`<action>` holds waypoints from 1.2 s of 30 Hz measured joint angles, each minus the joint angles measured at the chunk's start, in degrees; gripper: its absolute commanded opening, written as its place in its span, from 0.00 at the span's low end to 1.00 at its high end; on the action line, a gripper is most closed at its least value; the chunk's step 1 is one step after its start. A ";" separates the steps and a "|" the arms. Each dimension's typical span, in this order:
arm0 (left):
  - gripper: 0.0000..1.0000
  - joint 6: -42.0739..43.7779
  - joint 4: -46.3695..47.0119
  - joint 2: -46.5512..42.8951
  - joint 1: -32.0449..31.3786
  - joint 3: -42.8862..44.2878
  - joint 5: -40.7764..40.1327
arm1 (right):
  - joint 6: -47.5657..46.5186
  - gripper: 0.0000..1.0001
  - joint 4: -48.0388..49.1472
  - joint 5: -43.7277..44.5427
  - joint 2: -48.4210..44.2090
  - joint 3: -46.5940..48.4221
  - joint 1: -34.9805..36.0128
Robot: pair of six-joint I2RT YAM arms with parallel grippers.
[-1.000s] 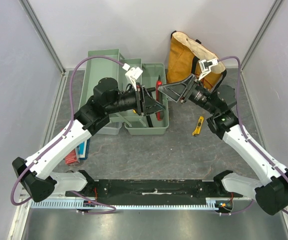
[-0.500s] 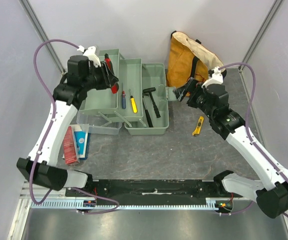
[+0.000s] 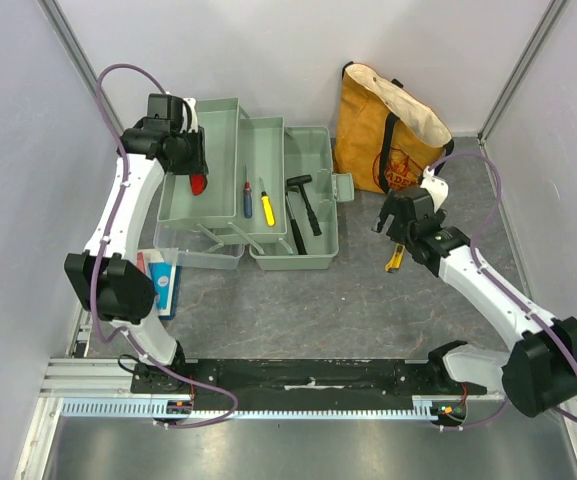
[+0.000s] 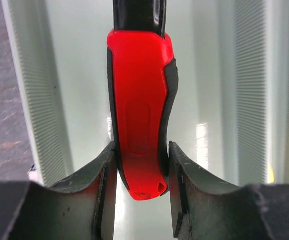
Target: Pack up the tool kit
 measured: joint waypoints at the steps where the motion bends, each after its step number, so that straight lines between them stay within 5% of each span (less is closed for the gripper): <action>1: 0.02 0.59 -0.90 0.70 0.22 0.09 -0.79 | -0.13 0.91 -0.17 0.83 0.74 -0.52 -0.52; 4: 0.06 1.53 -2.99 2.03 0.42 0.74 -2.89 | -0.48 0.87 -0.66 2.21 4.46 -1.46 -1.86; 9: 0.29 2.08 -4.57 2.91 0.39 1.81 -5.25 | -0.85 0.83 -0.72 3.17 12.44 -2.62 -2.69; 19: 0.59 2.01 -6.99 3.65 0.39 5.88 -7.04 | -0.63 0.82 0.57 4.31 22.38 -2.82 -3.02; 36: 0.66 1.97 -3.04 -4.00 0.39 6.36 -6.19 | -0.37 0.69 6.29 5.57 28.06 0.15 -3.06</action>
